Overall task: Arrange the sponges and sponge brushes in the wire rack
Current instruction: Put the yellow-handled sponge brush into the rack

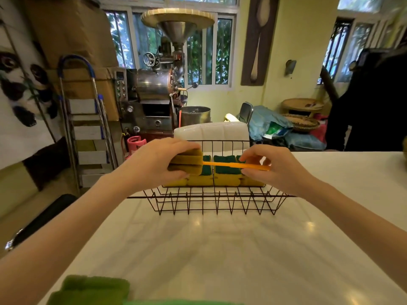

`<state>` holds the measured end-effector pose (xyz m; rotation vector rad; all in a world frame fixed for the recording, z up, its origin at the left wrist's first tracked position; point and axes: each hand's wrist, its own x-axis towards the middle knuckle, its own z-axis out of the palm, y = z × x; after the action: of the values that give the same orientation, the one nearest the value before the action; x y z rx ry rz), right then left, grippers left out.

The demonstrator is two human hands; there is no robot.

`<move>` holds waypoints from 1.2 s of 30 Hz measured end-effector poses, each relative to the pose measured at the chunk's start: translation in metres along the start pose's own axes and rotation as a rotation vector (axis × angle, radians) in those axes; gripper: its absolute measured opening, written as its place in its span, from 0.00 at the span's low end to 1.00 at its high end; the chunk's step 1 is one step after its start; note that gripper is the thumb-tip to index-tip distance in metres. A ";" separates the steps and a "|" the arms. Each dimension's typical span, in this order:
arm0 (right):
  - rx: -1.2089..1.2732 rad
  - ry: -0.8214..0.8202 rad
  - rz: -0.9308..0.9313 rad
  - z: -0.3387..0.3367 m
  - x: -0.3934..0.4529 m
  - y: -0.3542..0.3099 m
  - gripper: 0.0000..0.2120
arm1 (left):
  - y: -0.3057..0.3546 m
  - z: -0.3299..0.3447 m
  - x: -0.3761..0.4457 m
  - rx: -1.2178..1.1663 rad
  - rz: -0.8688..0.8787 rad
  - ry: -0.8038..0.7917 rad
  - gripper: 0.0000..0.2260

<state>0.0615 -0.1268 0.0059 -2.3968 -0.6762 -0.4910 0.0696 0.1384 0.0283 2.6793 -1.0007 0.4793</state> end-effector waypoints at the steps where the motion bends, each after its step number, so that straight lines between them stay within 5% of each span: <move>1: -0.002 -0.015 0.009 0.002 0.004 0.005 0.08 | -0.007 0.004 0.003 0.006 -0.017 -0.016 0.27; 15: -0.292 -0.514 0.049 0.038 0.056 0.046 0.06 | -0.060 0.047 0.026 0.014 -0.152 -0.354 0.25; 24: -0.457 -0.631 -0.066 0.052 0.069 0.034 0.06 | -0.063 0.058 0.032 0.095 -0.164 -0.417 0.23; 36: -0.384 -0.729 0.027 0.060 0.065 0.042 0.06 | -0.058 0.063 0.033 0.079 -0.193 -0.492 0.23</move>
<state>0.1486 -0.0955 -0.0263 -2.9546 -0.9077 0.3316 0.1456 0.1406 -0.0229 2.9971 -0.8290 -0.1964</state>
